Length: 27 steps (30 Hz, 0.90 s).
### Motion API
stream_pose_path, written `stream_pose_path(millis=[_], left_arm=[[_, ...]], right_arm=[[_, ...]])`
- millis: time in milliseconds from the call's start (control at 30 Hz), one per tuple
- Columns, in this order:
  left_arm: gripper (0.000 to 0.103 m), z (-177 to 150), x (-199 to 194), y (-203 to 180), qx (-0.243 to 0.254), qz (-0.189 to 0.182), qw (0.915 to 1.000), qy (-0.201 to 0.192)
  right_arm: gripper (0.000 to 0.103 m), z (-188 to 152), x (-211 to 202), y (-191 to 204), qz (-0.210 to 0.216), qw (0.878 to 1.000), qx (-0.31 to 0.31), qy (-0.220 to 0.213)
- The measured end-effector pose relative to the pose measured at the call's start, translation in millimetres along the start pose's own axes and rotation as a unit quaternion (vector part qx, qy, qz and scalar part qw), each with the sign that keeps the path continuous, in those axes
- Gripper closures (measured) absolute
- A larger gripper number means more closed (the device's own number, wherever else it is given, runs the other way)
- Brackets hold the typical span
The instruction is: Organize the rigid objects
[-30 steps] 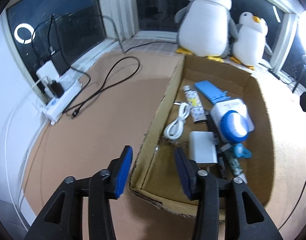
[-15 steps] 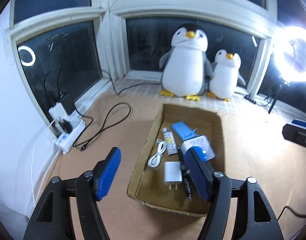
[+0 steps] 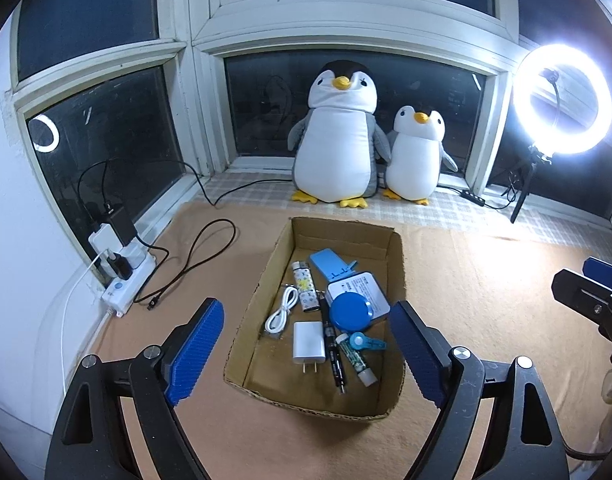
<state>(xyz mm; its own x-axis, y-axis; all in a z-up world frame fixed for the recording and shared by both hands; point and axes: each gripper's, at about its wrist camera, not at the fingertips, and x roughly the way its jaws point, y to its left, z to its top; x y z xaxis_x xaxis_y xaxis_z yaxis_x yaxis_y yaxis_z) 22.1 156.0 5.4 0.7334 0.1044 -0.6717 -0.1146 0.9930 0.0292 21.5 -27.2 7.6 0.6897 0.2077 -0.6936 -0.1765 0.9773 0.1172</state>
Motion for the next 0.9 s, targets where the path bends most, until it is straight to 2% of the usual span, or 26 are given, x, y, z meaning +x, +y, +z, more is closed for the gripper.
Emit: stream_pose_path(millis=[200, 467, 900], left_arm=[[0.013, 2.8, -9.4, -4.2, -0.003, 0.001, 0.9999, -0.011], [0.008, 8.4, -31.0, -1.8, -0.005, 0.011, 0.999, -0.042], [0.007, 6.9, -34.1, 1.3, -0.009, 0.017, 0.9989, -0.042]], right_arm=[[0.015, -1.1, -11.9, -6.4, -0.007, 1.0, 0.018, -0.015], [0.013, 2.3, -23.0, 1.6, -0.01, 0.999, 0.008, -0.036], [0.013, -0.7, -18.5, 3.0, -0.01, 1.0, 0.006, -0.029]])
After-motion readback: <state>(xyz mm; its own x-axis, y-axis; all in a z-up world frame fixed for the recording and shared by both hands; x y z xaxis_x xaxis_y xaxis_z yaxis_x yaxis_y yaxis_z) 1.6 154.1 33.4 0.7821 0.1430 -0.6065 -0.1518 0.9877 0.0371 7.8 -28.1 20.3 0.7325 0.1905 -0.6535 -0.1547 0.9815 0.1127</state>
